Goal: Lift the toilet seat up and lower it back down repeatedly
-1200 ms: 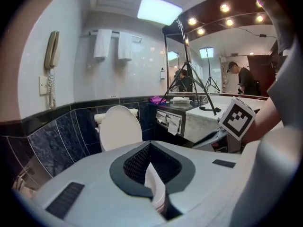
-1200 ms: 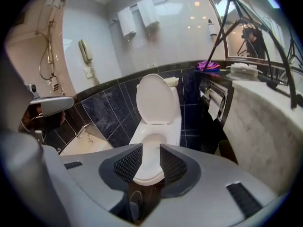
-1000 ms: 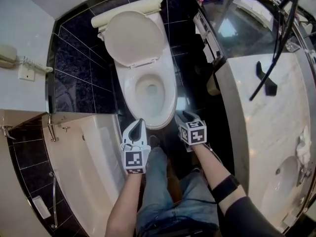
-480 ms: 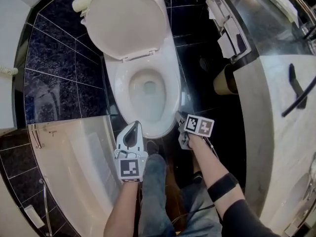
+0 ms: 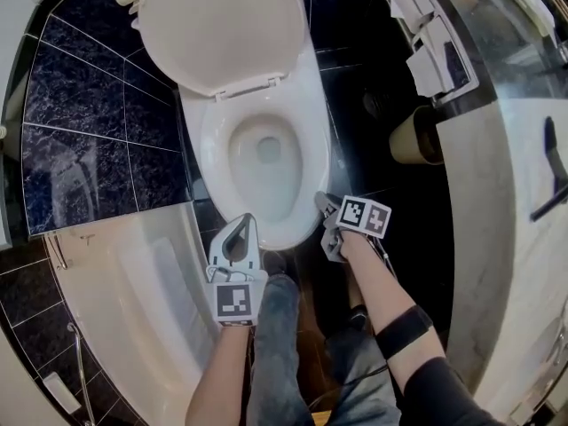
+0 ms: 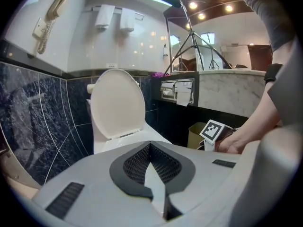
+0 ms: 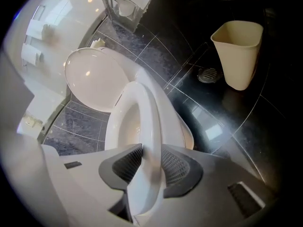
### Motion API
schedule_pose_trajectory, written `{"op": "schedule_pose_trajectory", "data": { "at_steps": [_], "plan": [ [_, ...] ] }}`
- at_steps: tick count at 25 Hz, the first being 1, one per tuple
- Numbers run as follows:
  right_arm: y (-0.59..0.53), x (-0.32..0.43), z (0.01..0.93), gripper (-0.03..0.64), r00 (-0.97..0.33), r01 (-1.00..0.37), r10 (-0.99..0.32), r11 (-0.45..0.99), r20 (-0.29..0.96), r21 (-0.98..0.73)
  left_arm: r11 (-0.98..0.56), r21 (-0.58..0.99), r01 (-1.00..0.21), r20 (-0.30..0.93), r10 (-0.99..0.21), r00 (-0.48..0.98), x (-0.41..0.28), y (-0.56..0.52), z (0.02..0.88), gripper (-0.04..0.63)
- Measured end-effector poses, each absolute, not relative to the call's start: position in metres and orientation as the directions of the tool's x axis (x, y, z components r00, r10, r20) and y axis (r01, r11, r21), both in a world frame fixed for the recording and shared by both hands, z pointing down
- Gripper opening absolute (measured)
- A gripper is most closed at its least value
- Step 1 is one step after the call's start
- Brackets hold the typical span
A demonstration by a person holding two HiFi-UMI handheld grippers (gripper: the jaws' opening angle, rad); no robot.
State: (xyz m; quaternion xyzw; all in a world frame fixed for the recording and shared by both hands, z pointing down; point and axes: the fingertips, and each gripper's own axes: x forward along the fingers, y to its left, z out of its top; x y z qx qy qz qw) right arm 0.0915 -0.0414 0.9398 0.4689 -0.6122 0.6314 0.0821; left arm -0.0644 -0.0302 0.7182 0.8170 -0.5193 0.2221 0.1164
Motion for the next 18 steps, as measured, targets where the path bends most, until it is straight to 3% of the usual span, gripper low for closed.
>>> {"op": "schedule_pose_trajectory", "data": {
  "at_steps": [18],
  "plan": [
    [-0.043, 0.093, 0.923, 0.13, -0.565, -0.647, -0.455, -0.275, 0.689, -0.712, -0.444, -0.023, -0.896, 0.502, -0.78, 0.373, -0.065, -0.018, 0.736, -0.012]
  ]
}}
